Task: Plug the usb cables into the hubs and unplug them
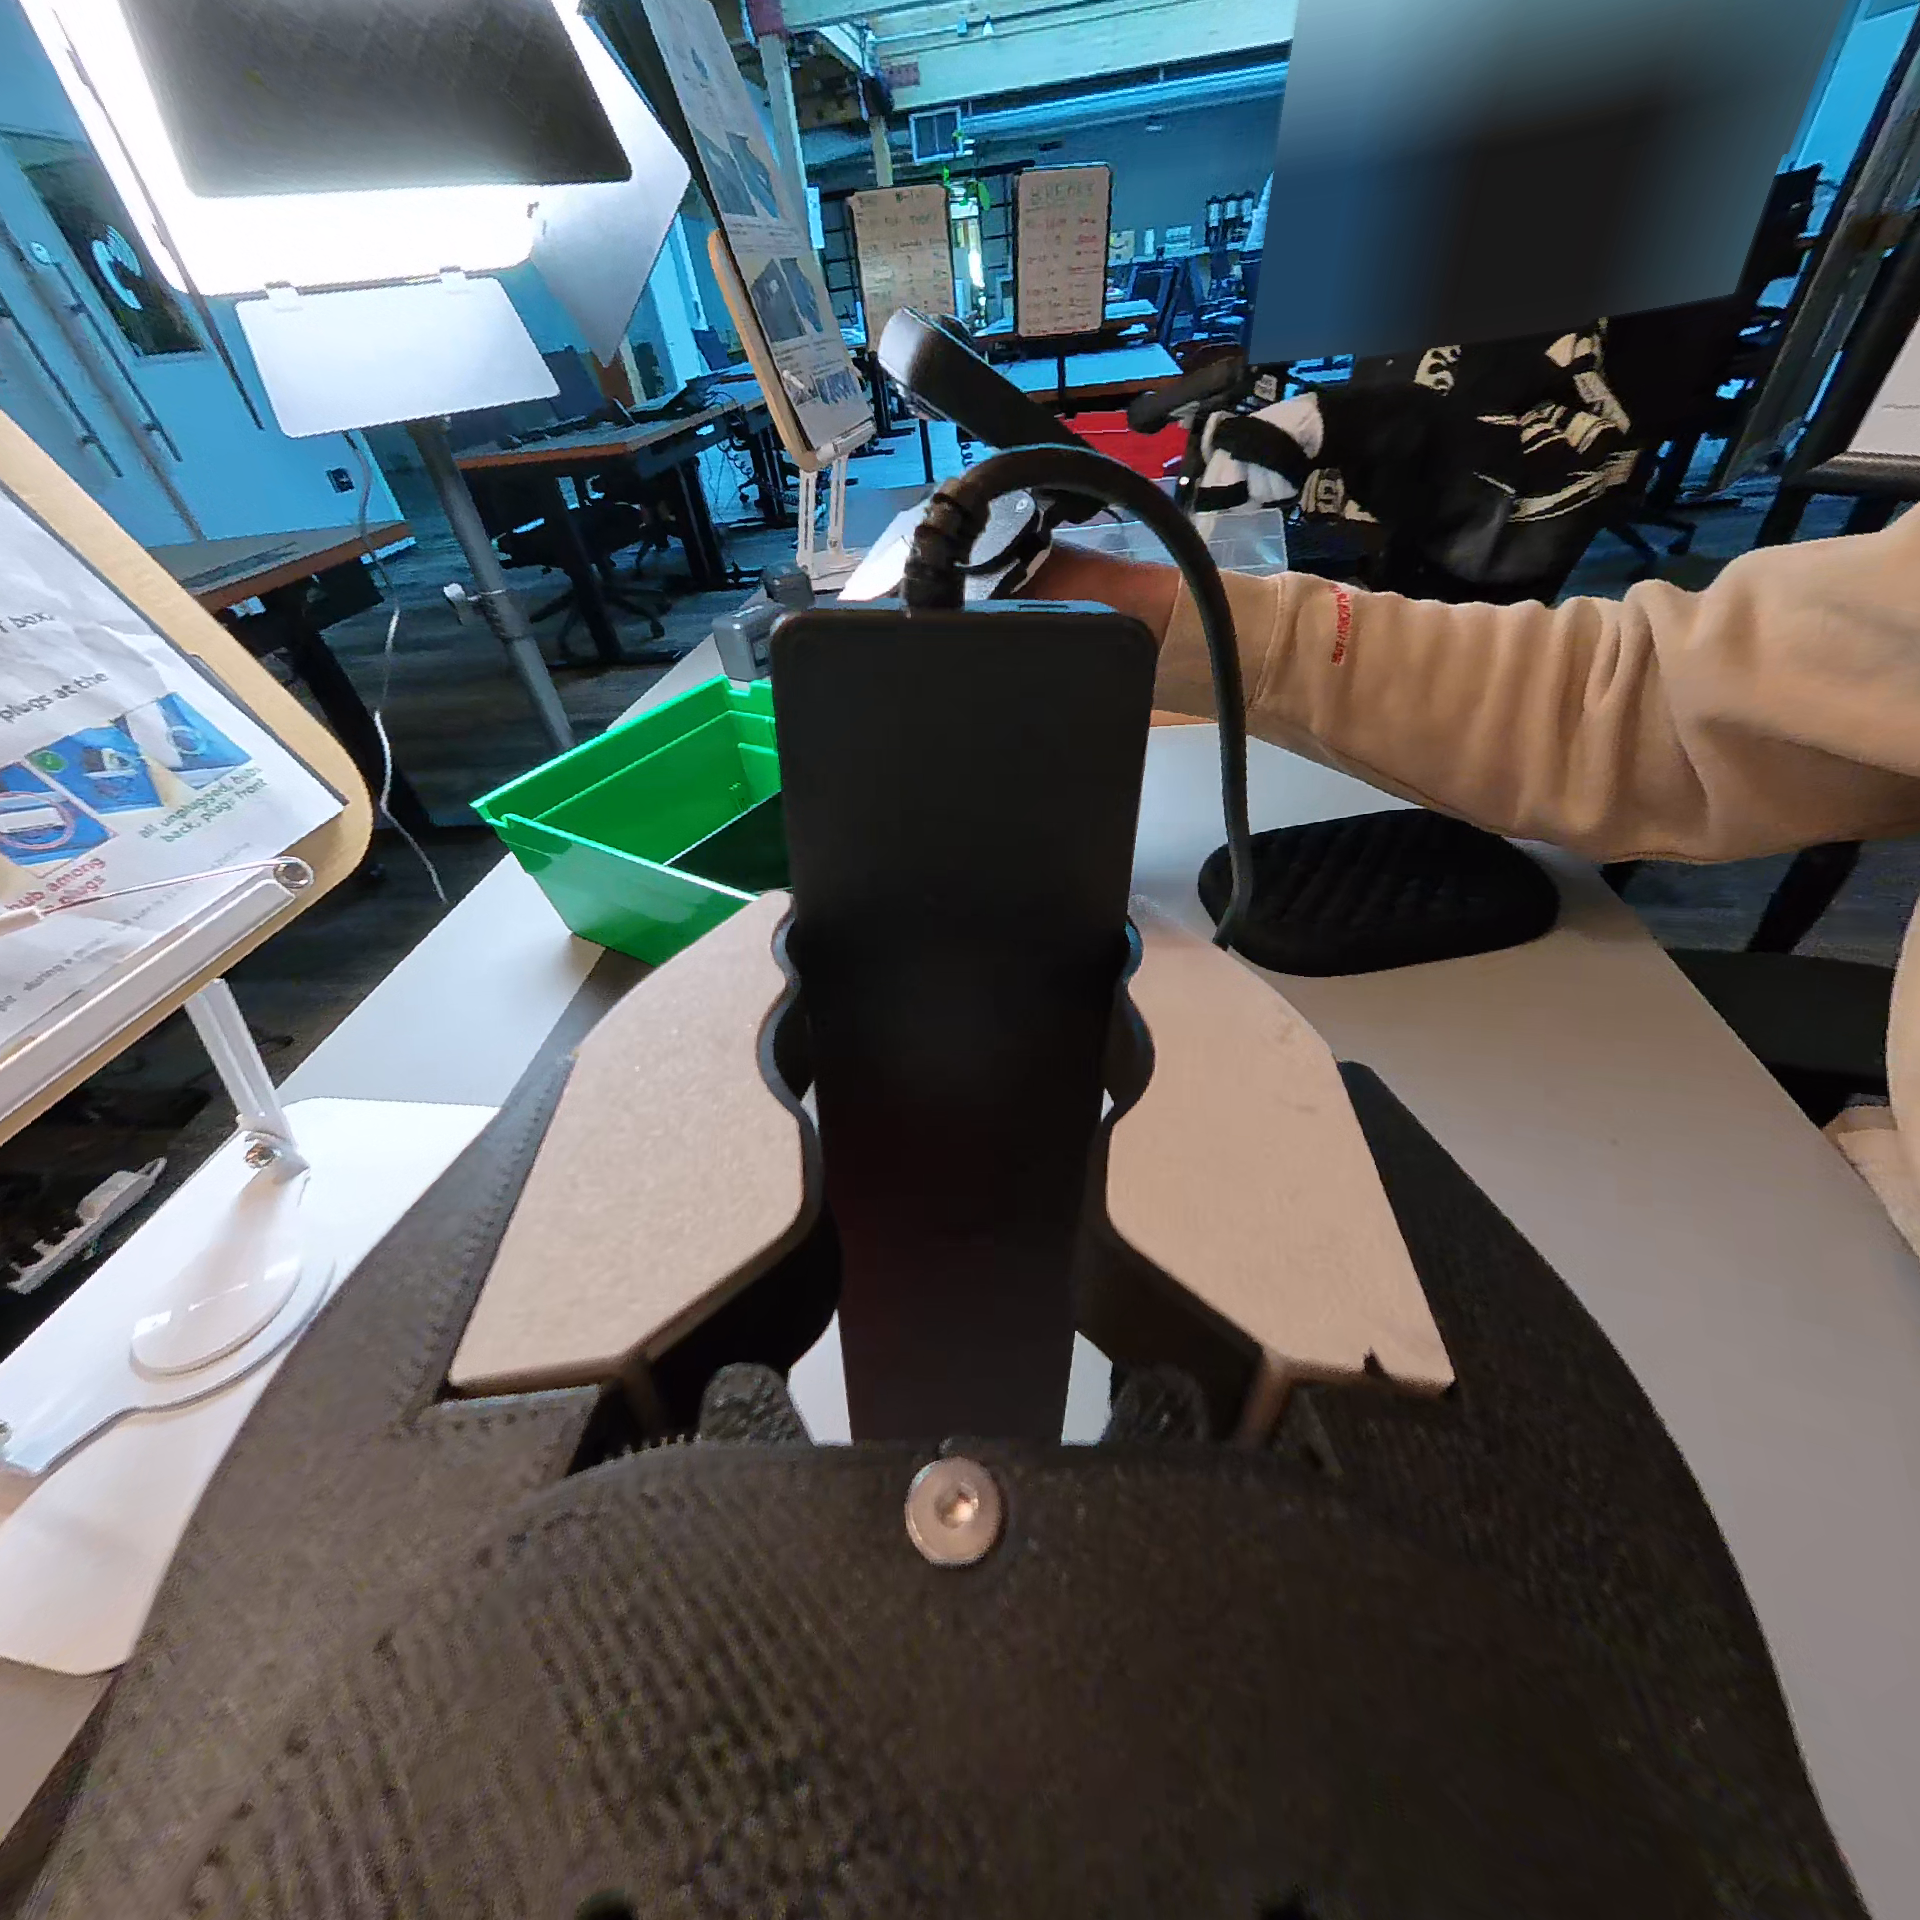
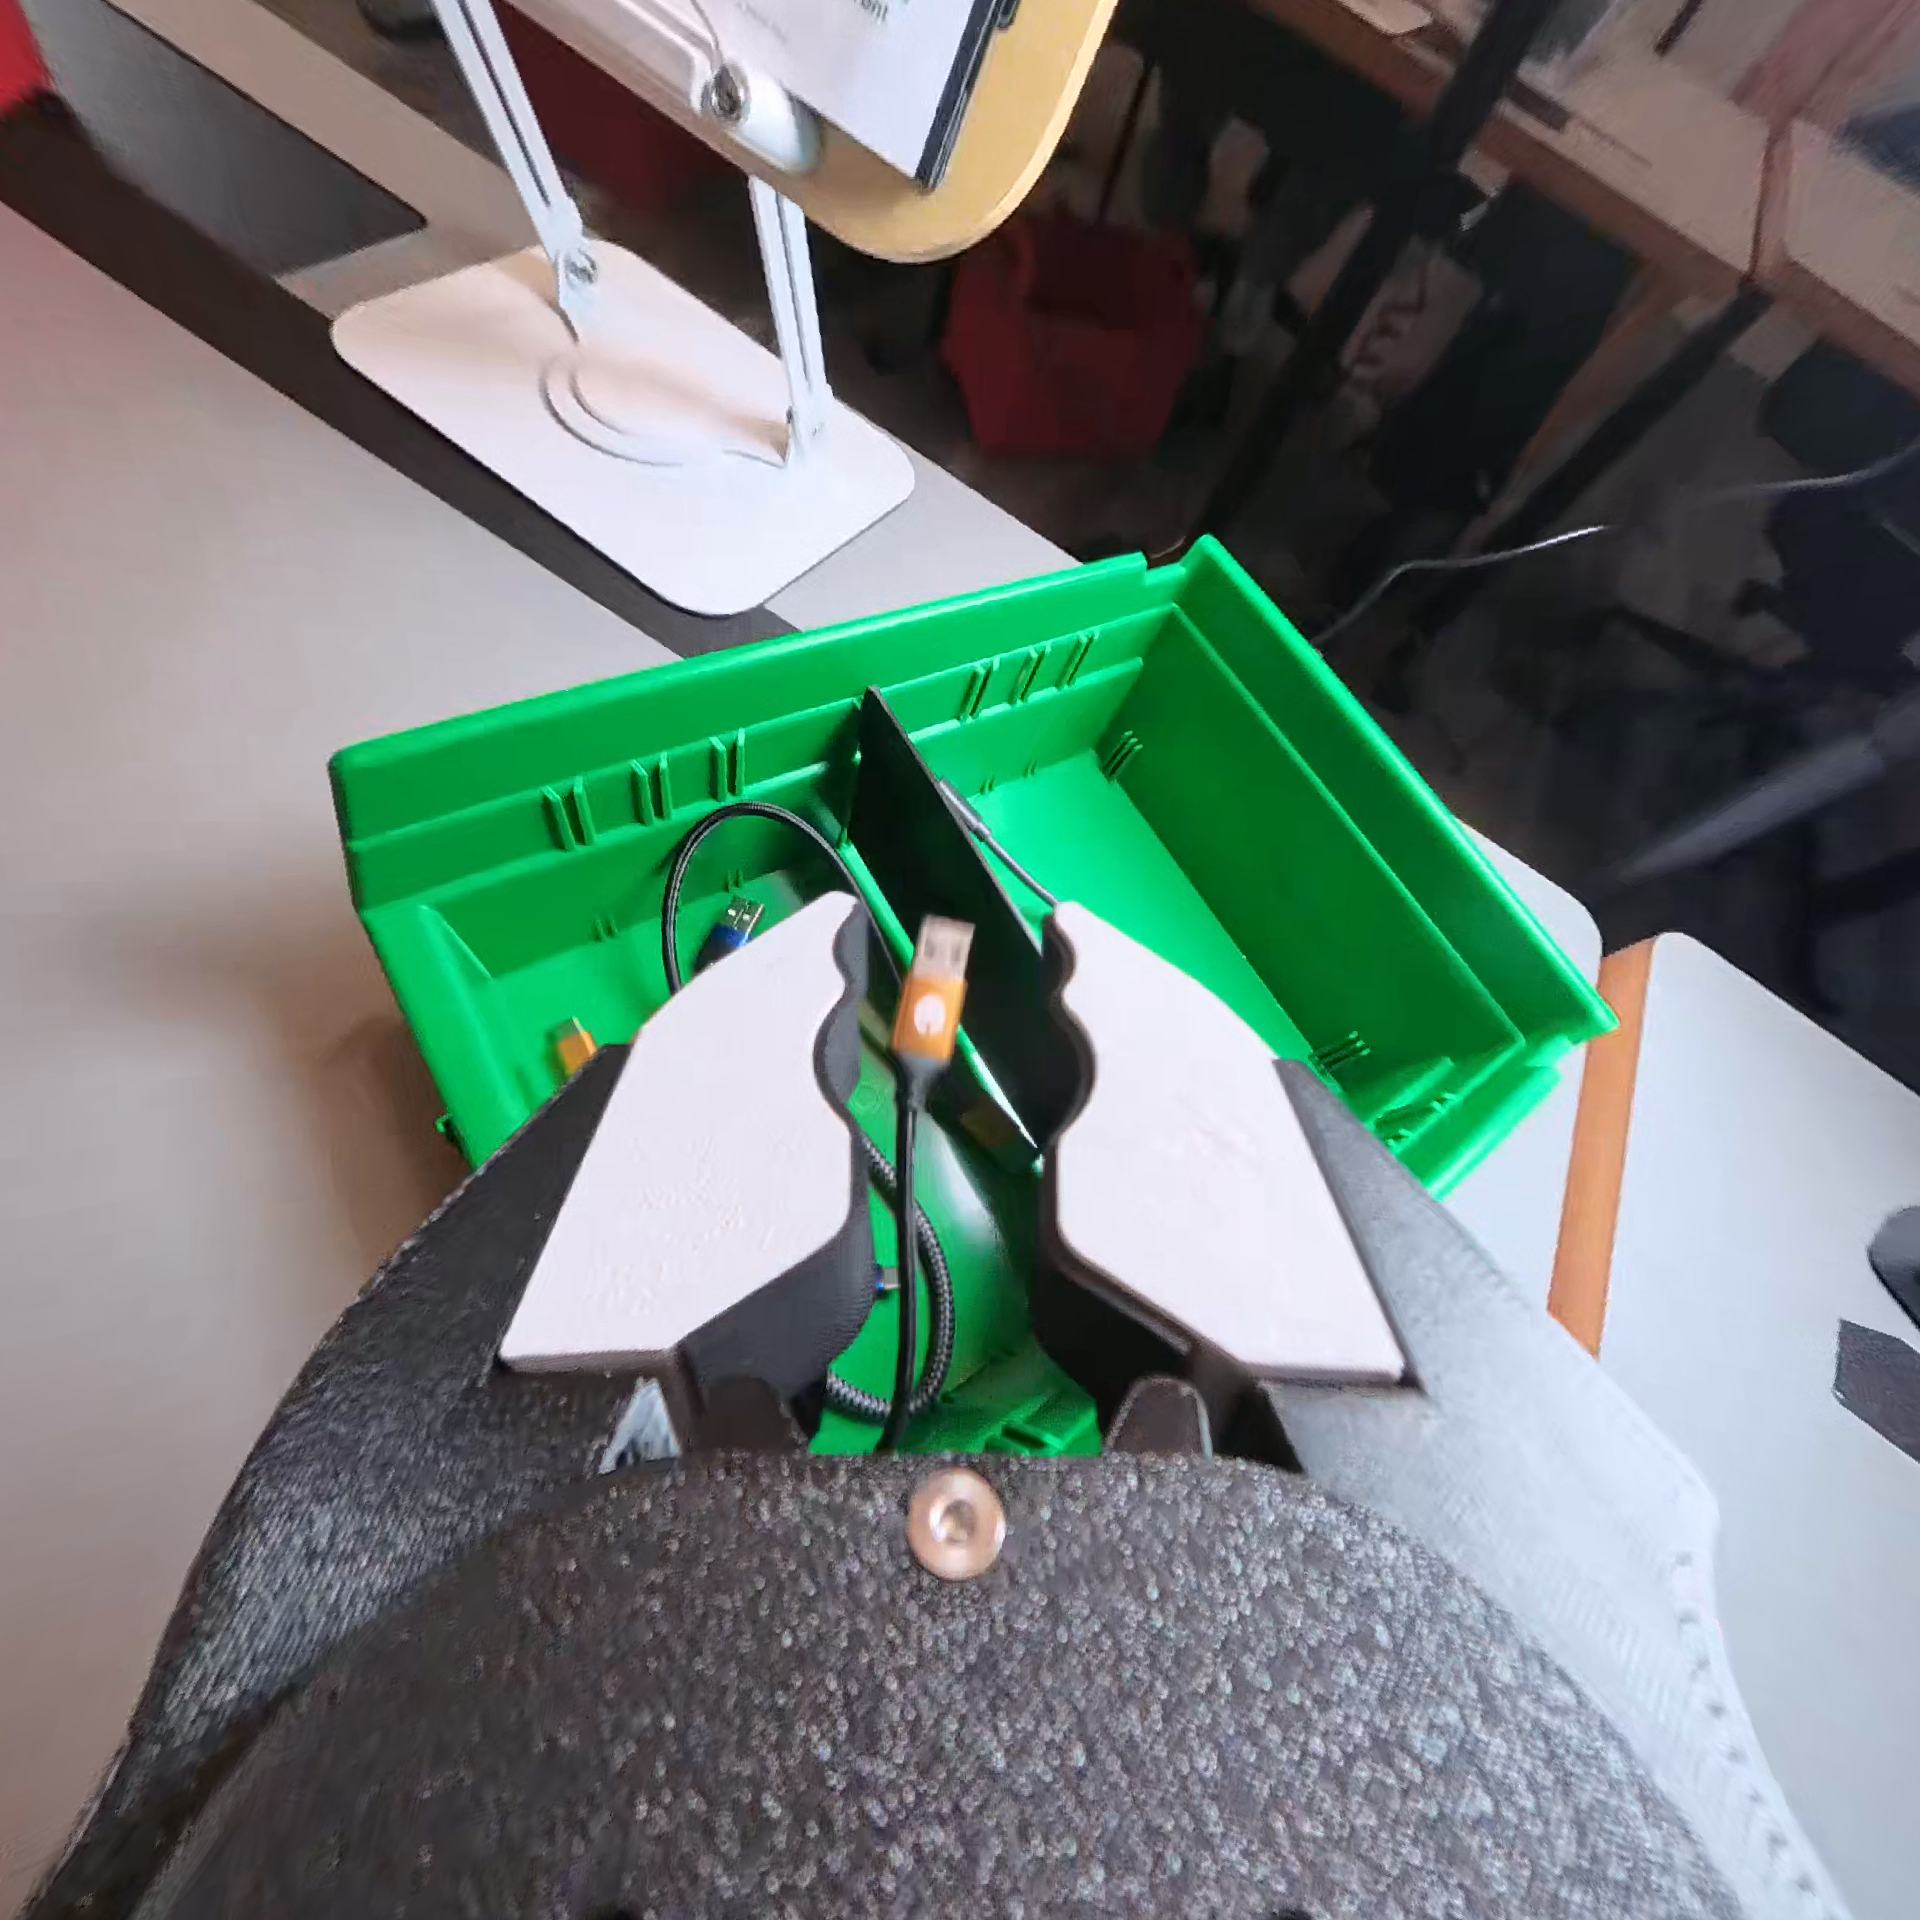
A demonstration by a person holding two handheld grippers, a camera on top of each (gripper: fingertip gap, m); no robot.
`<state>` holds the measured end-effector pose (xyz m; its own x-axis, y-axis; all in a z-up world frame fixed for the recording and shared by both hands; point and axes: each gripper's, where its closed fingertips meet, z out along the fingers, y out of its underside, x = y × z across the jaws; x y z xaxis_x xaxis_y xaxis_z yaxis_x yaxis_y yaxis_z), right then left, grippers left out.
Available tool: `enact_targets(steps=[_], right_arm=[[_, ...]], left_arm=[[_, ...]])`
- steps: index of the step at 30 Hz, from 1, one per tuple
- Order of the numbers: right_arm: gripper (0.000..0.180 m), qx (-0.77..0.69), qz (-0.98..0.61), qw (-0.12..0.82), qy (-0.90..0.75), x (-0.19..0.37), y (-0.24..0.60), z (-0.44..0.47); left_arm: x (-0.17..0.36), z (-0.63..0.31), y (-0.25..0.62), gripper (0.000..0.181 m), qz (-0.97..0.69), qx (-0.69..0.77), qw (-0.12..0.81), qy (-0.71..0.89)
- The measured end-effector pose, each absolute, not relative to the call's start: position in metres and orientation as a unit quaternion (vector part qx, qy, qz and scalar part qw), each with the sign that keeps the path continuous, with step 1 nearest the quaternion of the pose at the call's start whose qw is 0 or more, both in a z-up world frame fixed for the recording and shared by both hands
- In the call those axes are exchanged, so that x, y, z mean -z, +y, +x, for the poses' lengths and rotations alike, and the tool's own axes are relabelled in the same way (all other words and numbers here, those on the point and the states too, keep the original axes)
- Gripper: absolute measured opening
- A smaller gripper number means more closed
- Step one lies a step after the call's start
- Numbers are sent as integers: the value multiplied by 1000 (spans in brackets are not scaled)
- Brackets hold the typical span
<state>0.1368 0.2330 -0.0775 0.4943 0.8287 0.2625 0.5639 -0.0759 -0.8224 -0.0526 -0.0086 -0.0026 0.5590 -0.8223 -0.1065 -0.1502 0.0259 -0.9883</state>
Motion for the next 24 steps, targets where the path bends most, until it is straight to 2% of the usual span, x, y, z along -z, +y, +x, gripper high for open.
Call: enact_targets(steps=[3, 9, 16, 24], right_arm=[[40, -157, -701, 514, -469, 53, 223, 134], [37, -305, -555, 549, -546, 5, 127, 73], [42, -457, -373, 459, -665, -12, -5, 9], [47, -490, -295, 418, -706, -28, -53, -7]], left_arm=[[3, -46, -10, 55, -638, 287, 604, 381], [9, -26, -20, 55, -623, 351, 574, 398], [7, 3, -49, 55, -567, 462, 525, 435], [13, 21, -84, 55, -521, 542, 444, 487]])
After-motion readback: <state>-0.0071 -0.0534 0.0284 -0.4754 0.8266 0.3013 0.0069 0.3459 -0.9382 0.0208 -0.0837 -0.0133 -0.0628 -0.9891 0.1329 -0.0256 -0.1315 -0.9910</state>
